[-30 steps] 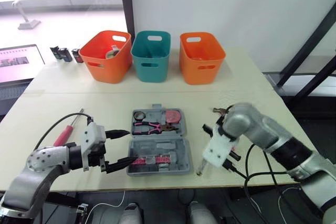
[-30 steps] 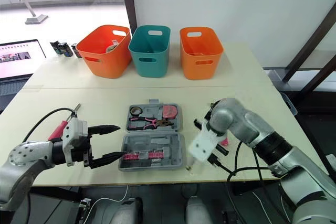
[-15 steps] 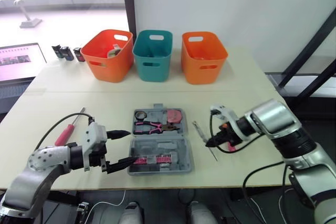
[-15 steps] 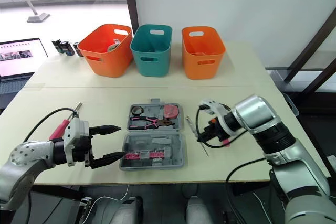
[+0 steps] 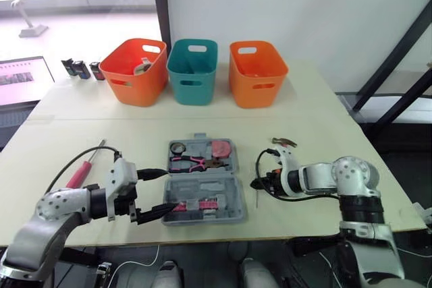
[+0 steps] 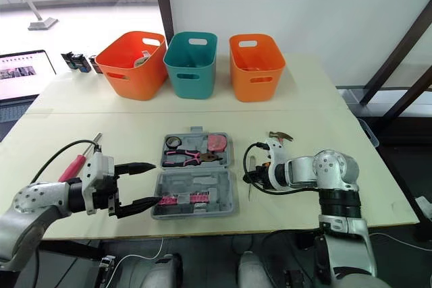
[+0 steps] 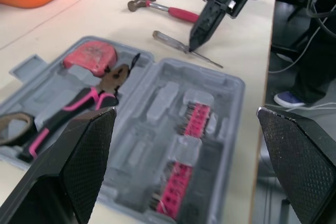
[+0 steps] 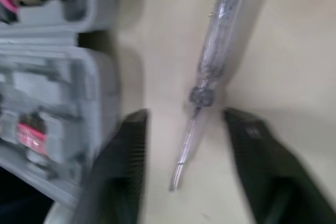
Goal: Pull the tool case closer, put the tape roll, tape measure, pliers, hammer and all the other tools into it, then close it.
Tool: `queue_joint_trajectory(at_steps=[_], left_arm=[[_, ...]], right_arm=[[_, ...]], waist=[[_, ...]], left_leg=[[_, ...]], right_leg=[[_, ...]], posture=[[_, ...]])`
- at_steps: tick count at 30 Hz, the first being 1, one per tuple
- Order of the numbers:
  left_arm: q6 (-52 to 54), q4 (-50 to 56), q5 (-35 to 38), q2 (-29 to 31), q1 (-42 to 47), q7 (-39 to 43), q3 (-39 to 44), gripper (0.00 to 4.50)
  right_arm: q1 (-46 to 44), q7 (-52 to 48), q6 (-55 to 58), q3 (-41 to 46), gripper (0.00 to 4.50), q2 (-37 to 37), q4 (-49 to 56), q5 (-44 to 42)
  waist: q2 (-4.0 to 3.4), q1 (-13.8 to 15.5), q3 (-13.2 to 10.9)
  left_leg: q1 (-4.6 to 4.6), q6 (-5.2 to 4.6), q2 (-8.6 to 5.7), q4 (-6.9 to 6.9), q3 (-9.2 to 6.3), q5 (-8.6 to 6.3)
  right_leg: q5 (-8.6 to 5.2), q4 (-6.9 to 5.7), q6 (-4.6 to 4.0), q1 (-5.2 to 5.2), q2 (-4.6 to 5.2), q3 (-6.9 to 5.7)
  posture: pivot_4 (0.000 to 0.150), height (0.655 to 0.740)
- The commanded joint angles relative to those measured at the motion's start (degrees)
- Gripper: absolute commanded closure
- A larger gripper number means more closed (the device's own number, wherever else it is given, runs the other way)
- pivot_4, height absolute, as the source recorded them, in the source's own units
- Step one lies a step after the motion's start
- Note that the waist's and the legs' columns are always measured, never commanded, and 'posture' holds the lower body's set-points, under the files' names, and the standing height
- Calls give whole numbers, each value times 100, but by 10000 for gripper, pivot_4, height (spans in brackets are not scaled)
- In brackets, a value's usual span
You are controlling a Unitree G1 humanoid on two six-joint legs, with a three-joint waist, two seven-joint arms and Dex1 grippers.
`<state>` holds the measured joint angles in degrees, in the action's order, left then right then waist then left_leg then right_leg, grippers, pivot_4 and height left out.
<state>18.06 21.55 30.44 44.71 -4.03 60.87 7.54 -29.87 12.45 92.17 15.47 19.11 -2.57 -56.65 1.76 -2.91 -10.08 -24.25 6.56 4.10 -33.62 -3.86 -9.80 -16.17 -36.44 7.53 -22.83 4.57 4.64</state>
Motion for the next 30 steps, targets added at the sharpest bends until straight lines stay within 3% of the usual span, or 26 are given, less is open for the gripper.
queue_joint_trajectory(at_steps=[1,5,8,13,19,26,30], left_arm=[[-110,119,38,72,-48,48,201,0],[-112,89,51,95,-67,79,255,0],[-94,80,55,96,-59,97,260,0],[-33,49,64,127,22,134,236,0],[-1,-41,68,206,139,210,244,0],[66,-49,104,289,237,262,283,0],[107,-17,138,349,247,273,345,0]], right_arm=[[400,1009,33,249,481,29,842,-471],[934,1691,33,313,481,-177,2107,-879],[1156,1690,33,-96,481,-140,3146,-466],[1651,1412,-949,-1102,481,-212,4123,533],[2142,1118,-1966,-1942,481,-207,4088,1738],[2509,416,-3815,-2540,481,-365,2893,3148],[2826,290,-4272,-2586,481,-743,2337,3554]], waist=[[-5,54,0],[-8,77,-2],[-33,23,-13],[-36,3,-13],[-34,38,-12],[-31,37,-11],[-29,37,-10]], left_leg=[[-2,0,0,-5,0,-1],[-37,-6,-7,-5,-5,-4],[-46,-12,-7,5,-6,-7],[-44,-13,-3,10,-12,-6],[-47,-12,-3,8,-5,-7],[-47,-12,-3,11,-3,-7],[-47,-12,-3,20,-3,-7]], right_leg=[[0,8,-2,2,1,1],[1,28,-4,-10,4,1],[1,19,0,-34,3,1],[0,10,-1,-45,-5,1],[0,20,-2,-42,-2,5],[0,21,-2,-43,-2,4],[0,21,-1,-45,-2,4]], posture=[[1500,7400],[1500,7400],[1500,7400],[1500,7400],[1500,7400],[1500,7400],[1500,7400]])
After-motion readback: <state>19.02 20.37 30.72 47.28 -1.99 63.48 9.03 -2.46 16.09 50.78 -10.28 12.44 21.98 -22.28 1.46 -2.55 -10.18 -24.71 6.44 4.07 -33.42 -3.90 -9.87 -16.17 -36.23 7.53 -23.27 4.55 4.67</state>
